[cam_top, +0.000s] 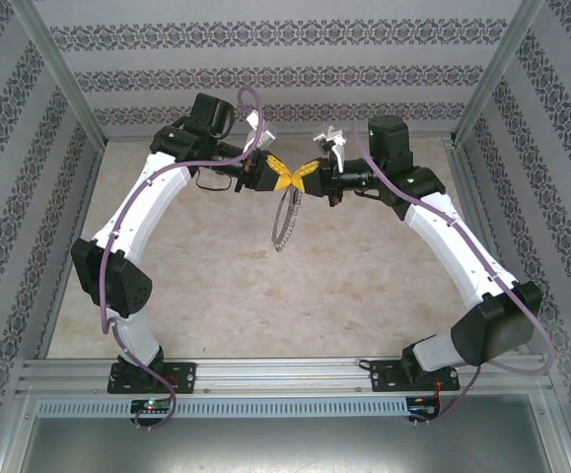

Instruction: Put the keys on the keyring

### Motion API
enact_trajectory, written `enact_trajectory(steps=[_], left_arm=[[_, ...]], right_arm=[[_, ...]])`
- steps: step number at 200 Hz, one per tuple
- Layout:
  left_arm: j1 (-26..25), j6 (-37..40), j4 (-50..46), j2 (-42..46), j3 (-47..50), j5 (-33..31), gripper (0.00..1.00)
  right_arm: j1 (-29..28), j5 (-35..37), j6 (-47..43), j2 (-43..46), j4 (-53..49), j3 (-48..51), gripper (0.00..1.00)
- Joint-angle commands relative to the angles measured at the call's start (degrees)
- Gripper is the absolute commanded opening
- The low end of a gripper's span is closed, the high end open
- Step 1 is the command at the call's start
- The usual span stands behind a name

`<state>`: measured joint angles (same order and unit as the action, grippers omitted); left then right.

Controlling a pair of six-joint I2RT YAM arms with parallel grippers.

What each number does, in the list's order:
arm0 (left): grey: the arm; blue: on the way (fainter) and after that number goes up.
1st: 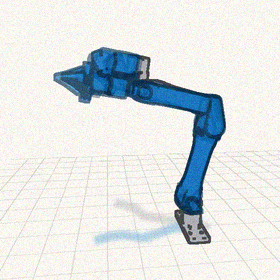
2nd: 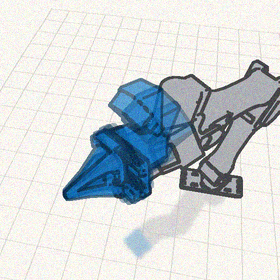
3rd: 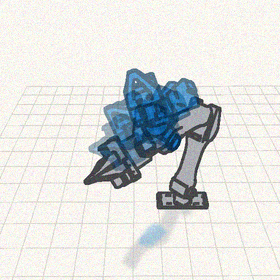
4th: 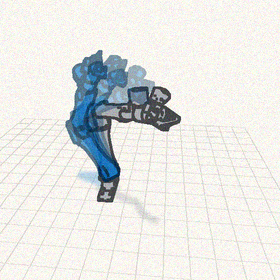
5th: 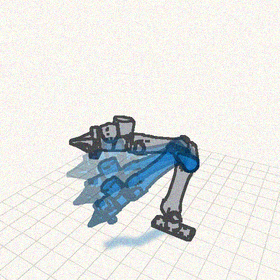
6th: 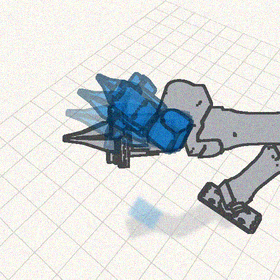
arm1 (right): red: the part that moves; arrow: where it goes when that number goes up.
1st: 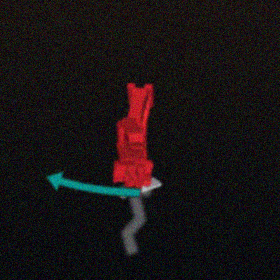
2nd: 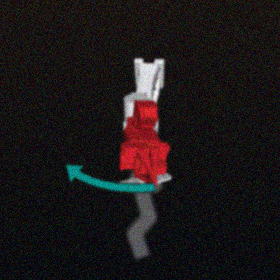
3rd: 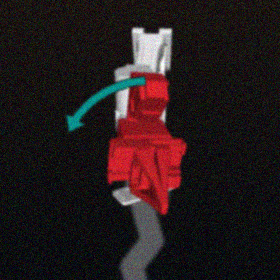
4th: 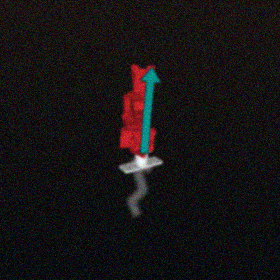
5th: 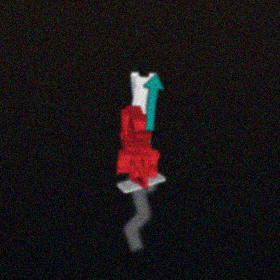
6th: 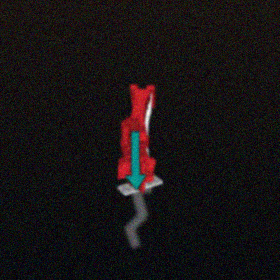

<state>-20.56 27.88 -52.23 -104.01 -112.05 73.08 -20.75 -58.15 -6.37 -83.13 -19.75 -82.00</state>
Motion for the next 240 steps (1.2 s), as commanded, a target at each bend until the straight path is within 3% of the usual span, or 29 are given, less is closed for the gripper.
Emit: enact_trajectory(steps=[1,41,58,82,156,240], left_arm=[[-0.6,1.3,-1.9,-0.6,-0.3,1.1,0.03],[-0.7,0.8,-0.8,-0.2,-0.2,2.1,0.0],[-0.6,-0.2,1.0,0.3,0.4,2.2,0.0],[-0.6,-2.4,4.3,1.3,1.1,2.2,0.0],[-0.7,-6.1,9.8,3.2,1.7,3.3,0.0],[-0.7,-7.9,12.3,5.0,2.4,4.2,0.0]], right_arm=[[-0.2,-1.3,-0.3,1.5,3.4,0.0,0.0],[0.0,-1.1,0.5,1.5,4.0,0.1,0.0],[1.0,-1.9,3.2,2.3,6.7,1.1,0.32],[3.2,-2.7,5.5,4.8,7.9,2.7,0.43],[4.8,2.1,10.6,14.7,14.7,14.9,0.5],[-0.6,3.8,12.6,13.0,22.8,20.2,0.52]])
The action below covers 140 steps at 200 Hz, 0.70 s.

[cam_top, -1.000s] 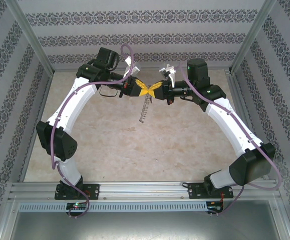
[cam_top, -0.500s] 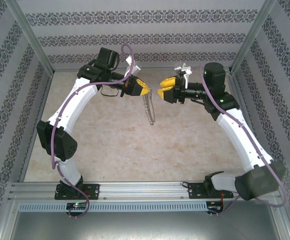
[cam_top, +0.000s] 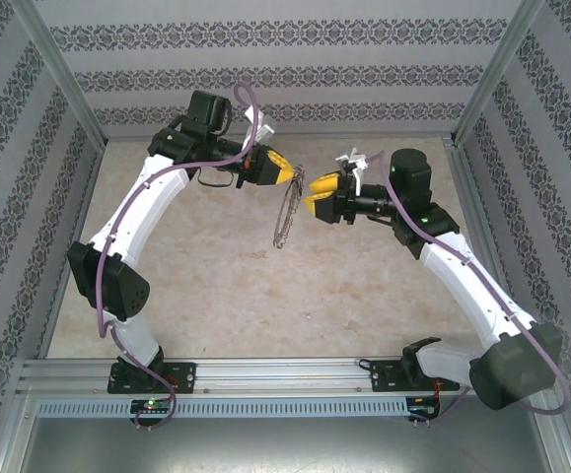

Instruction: Put the keys on the keyring

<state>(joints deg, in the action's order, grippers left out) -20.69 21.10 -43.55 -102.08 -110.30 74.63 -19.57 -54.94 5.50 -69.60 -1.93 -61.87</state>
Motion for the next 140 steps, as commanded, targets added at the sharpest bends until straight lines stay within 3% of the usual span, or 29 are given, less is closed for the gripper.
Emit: enact_trajectory(steps=[1,140], left_arm=[[-0.6,-1.2,3.6,3.1,0.7,2.6,0.0],[-1.3,-2.0,5.2,4.2,1.7,2.9,0.0]], right_arm=[[-1.9,0.7,0.7,-0.6,5.1,0.1,0.52],[-5.8,9.1,0.7,-5.0,9.4,-2.8,0.51]])
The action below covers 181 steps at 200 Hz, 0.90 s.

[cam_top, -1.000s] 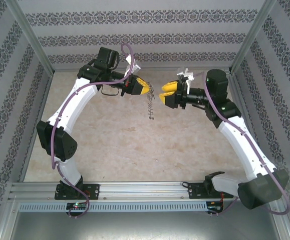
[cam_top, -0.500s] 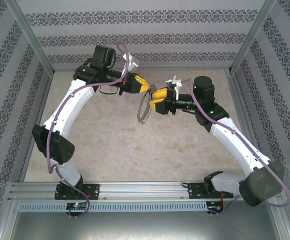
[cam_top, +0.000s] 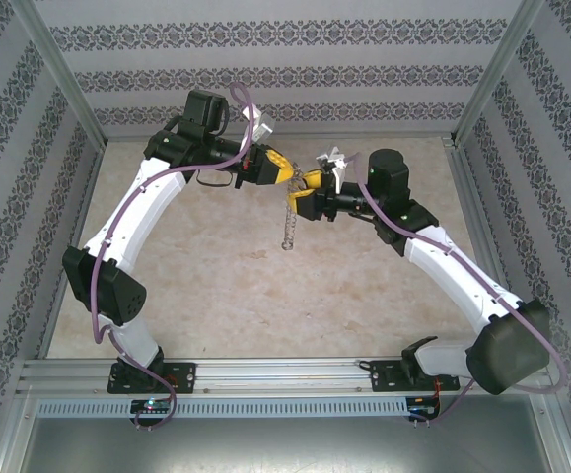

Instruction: Put the keys on the keyring

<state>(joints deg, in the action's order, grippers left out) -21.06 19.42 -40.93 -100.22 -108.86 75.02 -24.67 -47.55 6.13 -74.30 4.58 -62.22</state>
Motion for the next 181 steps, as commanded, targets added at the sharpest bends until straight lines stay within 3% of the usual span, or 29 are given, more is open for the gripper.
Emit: enact_trajectory(steps=[1,13,44,50,113,181], left_arm=[[-1.0,-0.3,2.6,2.3,0.2,2.6,0.0],[-1.0,-0.4,2.6,2.3,0.2,2.4,0.0],[-1.0,-1.3,3.7,2.4,0.7,1.9,0.0],[-1.0,-1.7,4.3,2.6,0.9,1.7,0.0],[-1.1,-6.3,11.8,4.3,4.2,-0.2,0.0],[-1.3,-7.5,13.6,4.7,5.1,-0.8,0.0]], right_arm=[[-0.7,1.7,0.0,-0.3,2.9,-2.4,0.5],[-0.7,1.7,-0.1,-0.4,2.7,-2.7,0.44],[-0.6,1.1,-0.5,0.1,1.8,-2.5,0.04],[-0.6,0.8,-0.5,0.2,1.7,-2.3,0.0],[-1.7,-3.2,-0.2,0.5,-1.3,-1.3,0.0],[-4.4,-8.0,-4.3,-3.3,-9.2,-6.0,0.0]])
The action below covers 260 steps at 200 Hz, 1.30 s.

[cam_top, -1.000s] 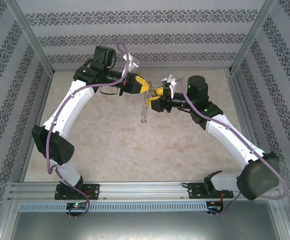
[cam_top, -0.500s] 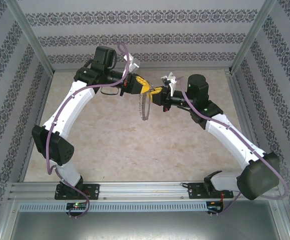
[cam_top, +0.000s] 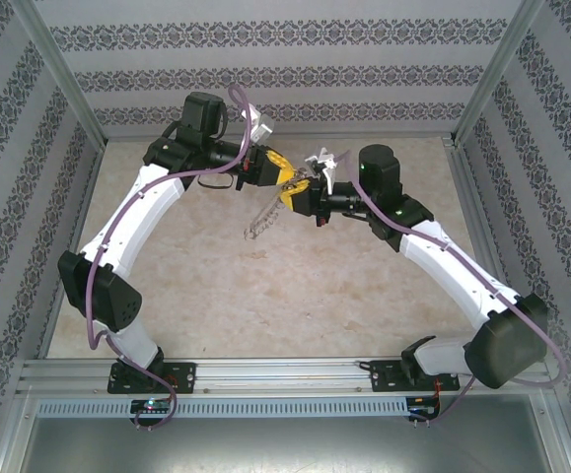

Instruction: Put the keys on the keyring

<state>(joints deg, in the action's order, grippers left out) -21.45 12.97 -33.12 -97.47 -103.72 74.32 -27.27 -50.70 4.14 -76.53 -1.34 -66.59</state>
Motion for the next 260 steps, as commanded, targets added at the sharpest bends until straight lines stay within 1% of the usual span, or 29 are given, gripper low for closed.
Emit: enact_trajectory(steps=[1,18,20,27,33,46,55,90,115,153,173,189,215,243,260], left_arm=[[-0.9,-1.0,5.9,1.9,0.0,-0.1,0.0],[-1.0,-1.1,6.0,1.9,0.0,0.0,0.0],[-1.0,-1.1,6.0,1.9,0.0,0.0,0.0],[-1.0,-1.1,6.0,1.9,0.0,0.0,0.0],[-1.0,-1.1,6.0,2.0,0.0,0.0,0.0],[-1.0,-1.2,6.1,2.1,0.2,-0.2,0.0],[-1.0,-1.3,6.3,2.1,0.3,-0.2,0.0],[-1.1,-1.5,7.0,2.2,0.8,0.2,0.0],[-1.1,-1.8,7.4,2.1,1.2,0.4,0.0],[-1.1,-3.6,9.9,2.5,2.5,0.1,0.0],[-1.1,-5.6,12.9,3.1,3.9,-0.2,0.0],[-1.0,-7.9,16.3,3.8,5.6,-1.2,0.0],[-1.0,-14.4,26.6,5.5,10.3,-5.3,0.0],[-0.4,-20.1,35.1,6.5,14.2,-9.3,0.0],[0.2,-23.1,39.2,6.5,15.7,-10.9,0.0]], right_arm=[[-1.8,-4.8,-2.3,-1.1,-3.2,-1.6,0.0],[-1.8,-5.0,-2.0,-1.5,-3.0,-2.0,0.0],[-1.8,-5.0,-1.9,-1.5,-2.9,-2.1,0.03],[-1.7,-4.7,-1.7,-1.2,-2.8,-1.9,0.21],[-1.5,-4.2,-1.7,-0.8,-2.8,-1.5,0.3],[-0.4,-4.2,-0.8,0.5,-2.1,-0.5,0.41],[0.7,-5.0,-0.1,1.6,-1.8,0.3,0.45],[6.1,-6.8,3.3,8.0,0.4,4.9,0.46],[8.7,-5.6,6.2,11.7,4.2,6.6,0.42],[9.8,-4.7,14.0,10.9,14.6,6.6,0.3],[9.9,-4.9,18.8,9.0,20.5,6.3,0.29],[10.2,-4.0,23.8,7.6,26.1,6.8,0.32],[11.4,-0.1,37.3,5.0,40.1,9.1,0.47],[11.6,3.7,46.5,2.1,53.2,11.5,0.49],[11.6,3.5,52.1,-0.7,62.7,12.6,0.49]])
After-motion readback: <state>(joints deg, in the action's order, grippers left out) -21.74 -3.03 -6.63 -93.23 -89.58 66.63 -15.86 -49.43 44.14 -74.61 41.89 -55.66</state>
